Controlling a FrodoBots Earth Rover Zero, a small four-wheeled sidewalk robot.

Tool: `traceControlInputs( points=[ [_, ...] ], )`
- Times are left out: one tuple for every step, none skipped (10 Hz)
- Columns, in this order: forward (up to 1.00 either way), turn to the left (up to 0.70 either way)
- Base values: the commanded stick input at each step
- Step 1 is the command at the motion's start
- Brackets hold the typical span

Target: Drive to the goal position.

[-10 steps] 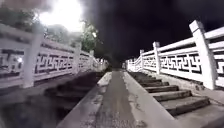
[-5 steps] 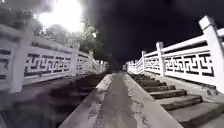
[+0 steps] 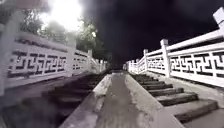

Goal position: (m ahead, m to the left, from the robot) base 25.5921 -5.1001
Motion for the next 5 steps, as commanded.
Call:
traceControlInputs(
  points=[
    [0.64, 0.0],
    [0.46, 0.0],
    [0.45, 0.0],
    [0.45, 0.0],
    [0.45, 0.0]
  ],
)
